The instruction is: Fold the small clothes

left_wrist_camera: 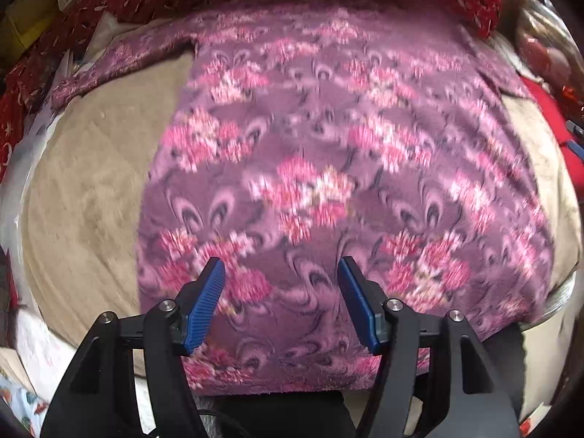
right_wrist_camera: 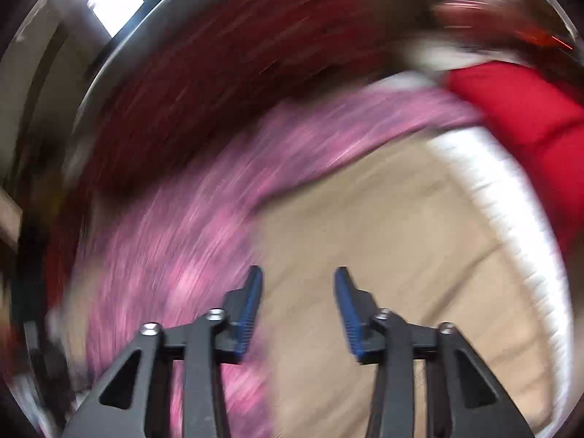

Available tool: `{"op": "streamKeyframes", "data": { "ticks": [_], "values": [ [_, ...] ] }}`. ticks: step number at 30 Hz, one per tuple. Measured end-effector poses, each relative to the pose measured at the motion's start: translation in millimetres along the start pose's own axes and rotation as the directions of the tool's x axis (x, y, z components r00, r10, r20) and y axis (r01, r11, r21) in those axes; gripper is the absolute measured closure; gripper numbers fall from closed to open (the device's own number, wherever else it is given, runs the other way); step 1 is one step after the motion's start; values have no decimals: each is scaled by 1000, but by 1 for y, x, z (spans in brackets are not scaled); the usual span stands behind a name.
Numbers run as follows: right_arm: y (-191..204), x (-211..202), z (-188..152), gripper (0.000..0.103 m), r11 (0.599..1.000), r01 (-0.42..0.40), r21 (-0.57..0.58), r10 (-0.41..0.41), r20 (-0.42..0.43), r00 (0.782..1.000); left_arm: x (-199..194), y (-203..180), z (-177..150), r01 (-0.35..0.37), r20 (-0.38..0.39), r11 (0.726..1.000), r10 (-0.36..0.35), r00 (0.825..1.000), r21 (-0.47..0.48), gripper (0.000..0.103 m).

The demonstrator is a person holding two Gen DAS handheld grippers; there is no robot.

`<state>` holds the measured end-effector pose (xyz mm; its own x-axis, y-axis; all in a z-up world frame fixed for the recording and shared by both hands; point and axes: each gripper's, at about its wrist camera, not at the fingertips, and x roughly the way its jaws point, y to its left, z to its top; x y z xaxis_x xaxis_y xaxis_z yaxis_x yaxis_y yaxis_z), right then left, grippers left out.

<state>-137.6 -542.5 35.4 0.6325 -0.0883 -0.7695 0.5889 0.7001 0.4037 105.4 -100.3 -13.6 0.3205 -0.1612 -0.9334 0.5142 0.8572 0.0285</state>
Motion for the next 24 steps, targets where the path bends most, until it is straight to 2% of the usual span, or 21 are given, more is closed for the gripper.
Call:
{"op": "streamKeyframes", "data": {
  "ticks": [2, 4, 6, 10, 12, 14, 15, 16, 17, 19, 21, 22, 24],
  "values": [
    [-65, 1, 40, 49, 978, 39, 205, -53, 61, 997, 1, 5, 13, 27, 6, 999, -27, 1000, -24, 40],
    [-124, 15, 69, 49, 918, 66, 391, -104, 77, 992, 9, 4, 33, 33, 10, 998, -32, 999, -48, 40],
    [-163, 36, 85, 49, 855, 57, 515, -112, 77, 991, 21, 0, 54, 39, 8, 997, -39, 999, -72, 40],
    [-202, 88, 106, 48, 713, -80, 697, -34, 148, 988, 27, -15, 74, 84, 11, 992, -83, 996, -93, 40],
    [-209, 116, 112, 47, 675, -103, 730, -19, 157, 987, 34, -22, 91, 107, 14, 990, -106, 994, -94, 40],
    [-205, 131, 120, 48, 692, -80, 717, -43, 152, 987, 41, -29, 108, 115, 18, 990, -114, 993, -86, 40],
    [-202, 135, 123, 67, 714, -61, 697, -65, 153, 986, 45, -33, 120, 110, 26, 991, -108, 994, -75, 40],
    [-200, 132, 127, 95, 731, -50, 681, -78, 156, 985, 46, -36, 129, 106, 38, 992, -104, 994, -70, 40],
    [-198, 129, 132, 95, 749, -44, 661, -81, 157, 984, 47, -38, 138, 104, 55, 992, -100, 993, -70, 40],
    [-190, 108, 142, 95, 794, 13, 608, -163, 193, 968, 50, -44, 160, 91, 79, 993, -85, 993, -78, 39],
    [-184, 93, 151, 95, 821, 121, 558, -275, 200, 940, 61, -48, 177, 47, 78, 993, -39, 996, -105, 39],
    [-177, 91, 154, 95, 827, 168, 537, -302, 173, 937, 66, -50, 181, 47, 74, 992, -39, 997, -116, 39],
    [-156, 83, 161, 95, 863, 171, 476, -293, 195, 936, 79, -51, 188, 78, 52, 984, -71, 996, -158, 39]
  ]
}}
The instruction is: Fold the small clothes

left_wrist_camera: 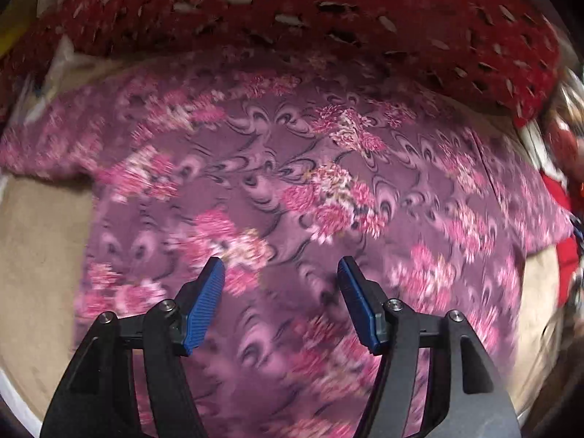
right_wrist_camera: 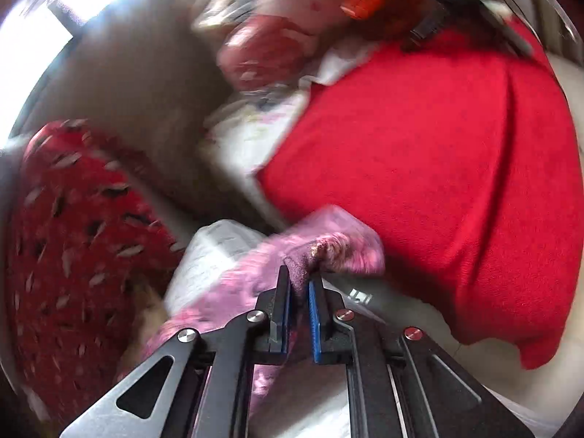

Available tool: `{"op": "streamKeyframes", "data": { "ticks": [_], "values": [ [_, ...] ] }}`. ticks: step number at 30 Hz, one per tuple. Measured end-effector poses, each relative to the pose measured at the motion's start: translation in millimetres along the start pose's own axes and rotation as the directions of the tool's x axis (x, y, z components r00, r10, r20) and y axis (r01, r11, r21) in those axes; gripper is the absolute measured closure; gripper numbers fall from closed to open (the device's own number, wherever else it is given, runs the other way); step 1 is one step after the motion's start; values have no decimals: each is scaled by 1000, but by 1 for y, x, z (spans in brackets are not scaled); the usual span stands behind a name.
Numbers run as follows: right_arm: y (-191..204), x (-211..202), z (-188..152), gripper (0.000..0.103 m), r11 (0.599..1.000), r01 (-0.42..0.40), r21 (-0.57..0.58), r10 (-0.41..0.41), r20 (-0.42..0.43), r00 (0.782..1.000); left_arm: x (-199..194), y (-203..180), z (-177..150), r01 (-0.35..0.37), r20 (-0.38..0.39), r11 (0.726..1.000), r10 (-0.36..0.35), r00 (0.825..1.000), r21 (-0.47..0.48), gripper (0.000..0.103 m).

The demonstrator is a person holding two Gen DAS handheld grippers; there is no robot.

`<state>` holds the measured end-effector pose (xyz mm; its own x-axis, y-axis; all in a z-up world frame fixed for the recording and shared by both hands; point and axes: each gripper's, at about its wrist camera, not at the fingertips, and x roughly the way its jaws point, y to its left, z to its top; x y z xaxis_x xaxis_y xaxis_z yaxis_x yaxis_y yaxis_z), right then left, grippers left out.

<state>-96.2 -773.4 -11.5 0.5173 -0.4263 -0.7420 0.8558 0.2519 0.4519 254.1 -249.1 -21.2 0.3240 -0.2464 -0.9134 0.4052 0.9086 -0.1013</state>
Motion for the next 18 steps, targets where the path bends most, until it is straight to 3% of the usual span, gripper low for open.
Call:
{"op": "streamKeyframes", "data": {
  "ticks": [4, 8, 12, 18],
  "values": [
    [70, -36, -19, 95, 968, -190, -161, 191, -5, 981, 7, -2, 2, 37, -8, 999, -37, 999, -35, 39],
    [148, -54, -64, 95, 889, -375, -263, 354, -123, 927, 1, 6, 2, 99, -30, 995, -100, 995, -28, 39],
    [215, -53, -123, 95, 815, -498, -297, 434, -259, 863, -7, 25, 3, 149, -48, 988, -151, 987, -44, 39],
    [297, -50, -224, 95, 727, -583, -363, 426, -428, 797, -14, 63, 13, 189, -58, 977, -196, 979, -101, 39]
  ]
}}
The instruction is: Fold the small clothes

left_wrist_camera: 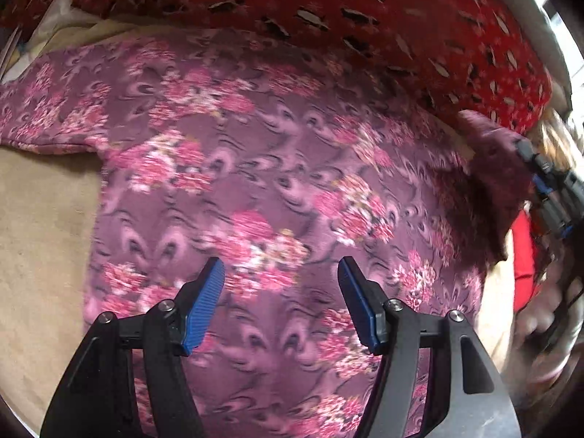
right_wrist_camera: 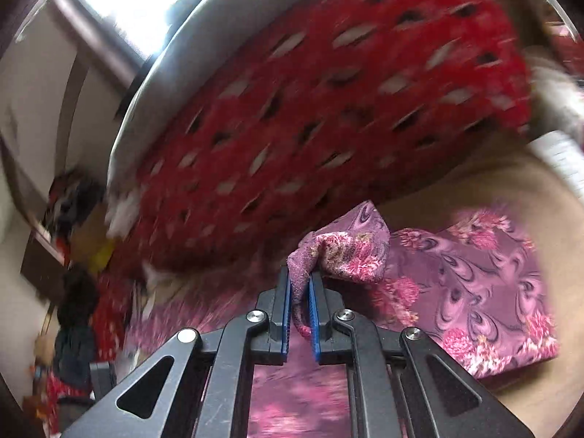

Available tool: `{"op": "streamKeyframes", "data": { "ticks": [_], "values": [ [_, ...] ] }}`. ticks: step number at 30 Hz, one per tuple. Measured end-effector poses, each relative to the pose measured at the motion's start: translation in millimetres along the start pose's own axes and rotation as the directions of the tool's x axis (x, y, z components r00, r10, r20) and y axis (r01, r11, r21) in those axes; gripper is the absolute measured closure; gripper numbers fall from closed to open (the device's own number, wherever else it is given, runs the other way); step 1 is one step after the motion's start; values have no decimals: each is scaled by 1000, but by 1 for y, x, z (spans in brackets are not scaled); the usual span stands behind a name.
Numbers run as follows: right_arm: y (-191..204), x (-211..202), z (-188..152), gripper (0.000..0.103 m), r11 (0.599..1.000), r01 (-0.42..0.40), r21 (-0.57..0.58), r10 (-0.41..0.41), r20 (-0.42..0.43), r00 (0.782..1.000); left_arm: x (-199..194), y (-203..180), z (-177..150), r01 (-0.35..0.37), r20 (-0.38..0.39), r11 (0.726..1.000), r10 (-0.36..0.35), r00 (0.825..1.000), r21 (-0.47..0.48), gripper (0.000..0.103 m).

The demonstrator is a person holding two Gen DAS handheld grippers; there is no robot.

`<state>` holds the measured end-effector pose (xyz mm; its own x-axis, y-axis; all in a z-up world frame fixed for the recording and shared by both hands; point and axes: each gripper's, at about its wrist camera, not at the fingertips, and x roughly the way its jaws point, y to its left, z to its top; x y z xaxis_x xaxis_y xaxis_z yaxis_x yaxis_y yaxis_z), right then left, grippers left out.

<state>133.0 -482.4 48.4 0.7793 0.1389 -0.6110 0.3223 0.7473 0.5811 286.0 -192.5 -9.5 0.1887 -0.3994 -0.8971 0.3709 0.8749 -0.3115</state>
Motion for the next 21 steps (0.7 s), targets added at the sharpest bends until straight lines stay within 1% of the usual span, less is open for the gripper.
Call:
{"op": "streamKeyframes", "data": {
  "ticks": [3, 5, 7, 9, 10, 12, 13, 14, 15, 16, 17, 18, 20, 21],
  "values": [
    [35, 37, -21, 94, 999, -32, -27, 31, -60, 998, -9, 18, 4, 46, 10, 998, -46, 999, -50, 39],
    [55, 59, -37, 89, 998, -51, -31, 48, -103, 994, -13, 25, 4, 70, 15, 995, -69, 998, -71, 39],
    [73, 83, -57, 83, 998, -54, -21, 49, -186, 981, -14, 28, 2, 100, 13, 992, -99, 995, -74, 39],
    [80, 106, -83, 80, 999, -34, -2, 32, -304, 952, -14, 27, 0, 126, 12, 990, -126, 992, -62, 39],
    [81, 110, -93, 79, 1000, -29, 9, 30, -346, 938, -14, 26, 0, 142, 9, 988, -142, 990, -56, 39],
    [78, 109, -113, 79, 997, -69, 38, 79, -417, 906, -9, 20, -1, 181, -3, 983, -181, 983, -40, 39],
    [76, 101, -118, 78, 996, -82, 30, 87, -427, 900, -7, 16, -2, 193, -9, 981, -193, 981, -32, 38],
    [74, 90, -122, 78, 997, -80, 4, 75, -415, 907, -3, 11, -1, 198, -16, 980, -198, 980, -22, 34],
    [67, 74, -123, 74, 997, -67, -28, 51, -385, 921, 3, 3, 0, 191, -24, 981, -192, 981, -9, 32],
    [58, 58, -123, 68, 998, -51, -43, 32, -352, 935, 8, -2, 2, 185, -31, 983, -185, 982, -5, 31],
    [49, 46, -122, 66, 998, -34, -44, 18, -326, 945, 17, -10, 6, 180, -47, 984, -180, 983, -4, 31],
    [35, 32, -119, 65, 999, -16, -32, 6, -296, 955, 22, -13, 10, 178, -55, 984, -178, 982, -11, 31],
    [8, 11, -114, 65, 1000, 11, 8, -8, -263, 965, 38, -23, 25, 172, -69, 984, -175, 982, -56, 31],
    [-6, 1, -110, 65, 999, 30, 37, -20, -244, 970, 41, -24, 30, 168, -65, 982, -173, 983, -84, 31]
  ]
}}
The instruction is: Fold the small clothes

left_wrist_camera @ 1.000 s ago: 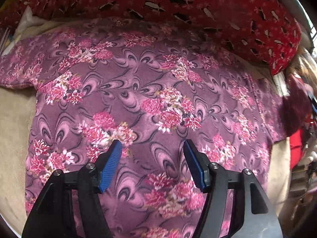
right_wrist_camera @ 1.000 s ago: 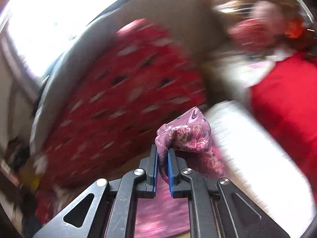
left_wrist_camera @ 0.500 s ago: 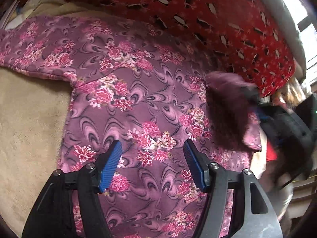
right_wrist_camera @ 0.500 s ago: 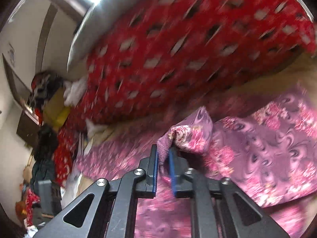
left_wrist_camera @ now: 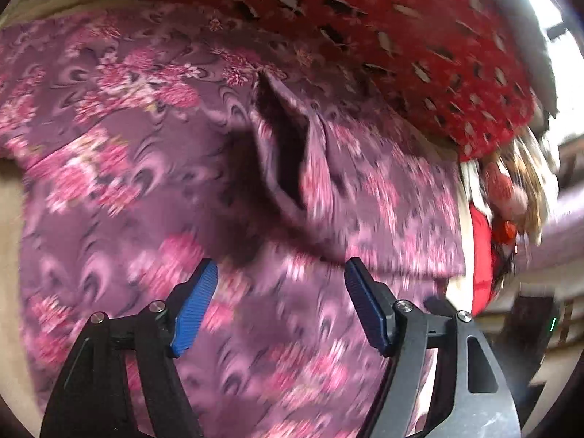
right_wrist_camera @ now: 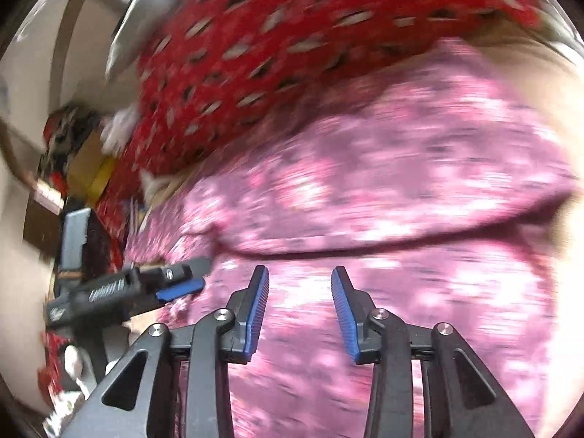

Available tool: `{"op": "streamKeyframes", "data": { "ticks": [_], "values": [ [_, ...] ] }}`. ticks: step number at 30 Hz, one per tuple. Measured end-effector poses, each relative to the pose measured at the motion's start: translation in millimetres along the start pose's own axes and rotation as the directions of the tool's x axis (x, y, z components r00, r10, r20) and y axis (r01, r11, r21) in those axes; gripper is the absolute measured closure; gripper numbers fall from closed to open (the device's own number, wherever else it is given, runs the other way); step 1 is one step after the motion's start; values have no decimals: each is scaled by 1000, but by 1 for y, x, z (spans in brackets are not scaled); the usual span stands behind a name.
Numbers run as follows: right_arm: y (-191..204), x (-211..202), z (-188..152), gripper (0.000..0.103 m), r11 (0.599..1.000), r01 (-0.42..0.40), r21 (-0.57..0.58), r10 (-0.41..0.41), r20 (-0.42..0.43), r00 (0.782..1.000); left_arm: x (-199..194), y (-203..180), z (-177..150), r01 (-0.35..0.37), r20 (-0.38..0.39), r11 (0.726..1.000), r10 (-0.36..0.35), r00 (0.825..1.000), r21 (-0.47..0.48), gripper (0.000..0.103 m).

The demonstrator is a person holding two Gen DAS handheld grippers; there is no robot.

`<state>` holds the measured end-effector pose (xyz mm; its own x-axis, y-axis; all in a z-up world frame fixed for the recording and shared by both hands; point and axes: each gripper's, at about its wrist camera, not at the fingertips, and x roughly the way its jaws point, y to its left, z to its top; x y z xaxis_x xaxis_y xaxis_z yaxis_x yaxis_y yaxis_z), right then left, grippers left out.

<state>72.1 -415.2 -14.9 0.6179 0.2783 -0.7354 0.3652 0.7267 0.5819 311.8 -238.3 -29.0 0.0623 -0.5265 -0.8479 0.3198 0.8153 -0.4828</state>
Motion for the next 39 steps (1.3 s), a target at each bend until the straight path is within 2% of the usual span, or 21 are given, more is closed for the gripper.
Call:
{"op": "streamKeyframes", "data": {
  "ticks": [2, 3, 4, 5, 7, 11, 14, 16, 17, 19, 20, 22, 24, 26, 27, 29, 31, 33, 34, 37, 39],
  "values": [
    [-26, -18, 5, 65, 998, 11, 62, -14, 42, 999, 1, -3, 11, -20, 49, 998, 23, 999, -53, 39],
    [-41, -29, 9, 65, 995, 13, 100, -20, 68, 998, -2, -3, 15, -41, 74, 997, 46, 996, -61, 54],
    [-54, -39, 11, 65, 991, 13, 130, -25, 90, 996, -4, -4, 19, -52, 80, 997, 57, 995, -54, 100],
    [-66, -48, 14, 65, 987, 12, 162, -31, 115, 993, -6, -5, 23, -53, 71, 997, 57, 996, -50, 99],
    [-85, -63, 22, 63, 977, 10, 213, -46, 165, 985, -28, 2, 26, -46, 143, 996, 57, 988, -79, 98],
    [-121, -80, 39, 57, 957, 23, 291, -97, 242, 965, -67, 23, 27, -139, 279, 985, 163, 946, -106, 98],
    [-133, -57, 53, 57, 942, -8, 335, -68, 214, 974, -56, 46, 31, -122, 186, 980, 151, 971, -158, 98],
    [-129, -32, 59, 57, 943, -24, 332, -33, 167, 985, -46, 50, 30, -140, 144, 977, 164, 976, -162, 98],
    [-125, -11, 63, 58, 946, -30, 322, -2, 99, 995, -42, 50, 29, -146, 137, 977, 167, 976, -156, 98],
    [-115, 5, 67, 95, 965, -9, 263, -1, 36, 999, -42, 46, 28, -136, 136, 982, 154, 979, -129, 98],
    [-106, 3, 70, 95, 977, 17, 212, -29, 53, 998, -43, 45, 26, -138, 140, 983, 154, 978, -118, 97],
    [-92, -19, 71, 98, 989, 17, 150, -45, 187, 981, -42, 48, 20, -176, 128, 981, 186, 974, -82, 87],
    [-98, -24, 68, 98, 987, 69, 145, -101, 231, 968, -40, 57, 17, -205, 94, 976, 211, 973, -68, 79],
    [-116, -4, 65, 98, 972, 159, 175, -177, 89, 980, -51, 71, 11, -176, 83, 982, 182, 980, -72, 79],
    [-125, -2, 63, 99, 972, 114, 206, -129, 62, 990, -65, 77, 8, -148, 105, 986, 156, 982, -78, 79],
    [-126, -23, 65, 92, 965, 83, 250, -118, 130, 985, -85, 77, 7, -103, 155, 991, 115, 981, -82, 79],
    [-109, -39, 71, 92, 972, 45, 232, -97, 221, 970, -96, 69, 13, -58, 202, 994, 75, 977, -91, 77],
    [-84, -38, 75, 92, 981, 19, 192, -66, 238, 969, -86, 61, 18, -66, 210, 994, 84, 974, -92, 61],
    [-66, -28, 77, 92, 987, 19, 157, -53, 213, 976, -76, 58, 19, -90, 204, 991, 107, 973, -95, 58],
    [-17, 4, 73, 92, 998, 53, 44, -58, 127, 990, -25, 64, 21, -195, 73, 975, 203, 976, -105, 61],
    [13, 30, 66, 92, 997, 64, -31, -62, 67, 996, -32, 71, 18, -151, 102, 980, 164, 981, -129, 61]
  ]
}}
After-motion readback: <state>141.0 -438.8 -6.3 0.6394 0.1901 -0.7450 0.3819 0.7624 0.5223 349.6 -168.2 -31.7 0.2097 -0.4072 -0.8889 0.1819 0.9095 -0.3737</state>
